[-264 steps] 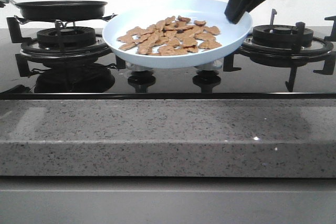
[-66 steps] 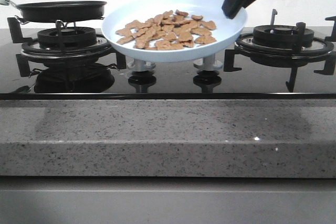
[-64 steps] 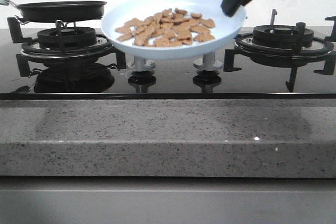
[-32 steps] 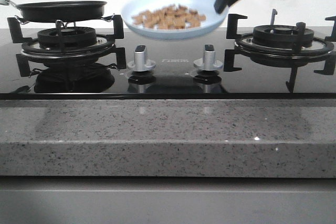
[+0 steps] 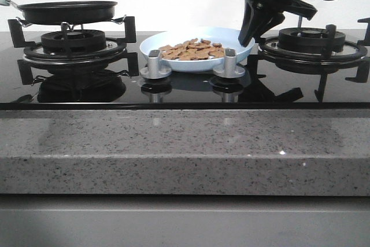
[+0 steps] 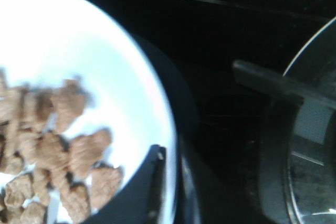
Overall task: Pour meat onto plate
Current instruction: 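Lower the plate between the burners with the right gripper, then open the right gripper and raise it away from the plate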
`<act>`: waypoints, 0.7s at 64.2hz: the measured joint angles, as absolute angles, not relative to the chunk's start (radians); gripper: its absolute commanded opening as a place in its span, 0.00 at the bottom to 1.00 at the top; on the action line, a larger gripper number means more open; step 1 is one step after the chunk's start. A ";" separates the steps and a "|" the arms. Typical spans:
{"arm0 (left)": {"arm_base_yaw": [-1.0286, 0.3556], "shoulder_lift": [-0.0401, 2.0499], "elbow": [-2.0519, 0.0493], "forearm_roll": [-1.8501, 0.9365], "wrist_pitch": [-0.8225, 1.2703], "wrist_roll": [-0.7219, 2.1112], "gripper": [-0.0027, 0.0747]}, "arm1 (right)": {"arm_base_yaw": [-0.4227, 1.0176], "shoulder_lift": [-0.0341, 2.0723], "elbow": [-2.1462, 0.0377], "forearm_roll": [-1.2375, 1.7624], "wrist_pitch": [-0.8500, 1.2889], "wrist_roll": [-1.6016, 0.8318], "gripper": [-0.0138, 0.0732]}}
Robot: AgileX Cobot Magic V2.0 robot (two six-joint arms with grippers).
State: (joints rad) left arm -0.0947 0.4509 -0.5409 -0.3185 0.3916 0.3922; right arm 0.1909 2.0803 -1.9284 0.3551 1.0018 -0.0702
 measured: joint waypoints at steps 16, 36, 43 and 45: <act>-0.095 0.451 -0.541 -0.319 0.392 0.392 0.01 | 0.191 2.080 -1.952 0.335 1.023 -0.070 0.51; -0.095 0.451 -0.541 -0.319 0.391 0.392 0.01 | 0.191 2.037 -2.090 0.321 1.117 -0.070 0.15; -0.095 0.451 -0.541 -0.319 0.391 0.392 0.01 | 0.191 2.024 -2.103 0.321 1.149 -0.070 0.08; -0.095 0.451 -0.541 -0.319 0.391 0.392 0.01 | 0.191 2.024 -2.103 0.321 1.158 -0.070 0.08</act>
State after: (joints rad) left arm -0.0947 0.4509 -0.5409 -0.3185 0.3907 0.3922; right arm 0.1909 2.0243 -2.1034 0.3207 1.1578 -0.0702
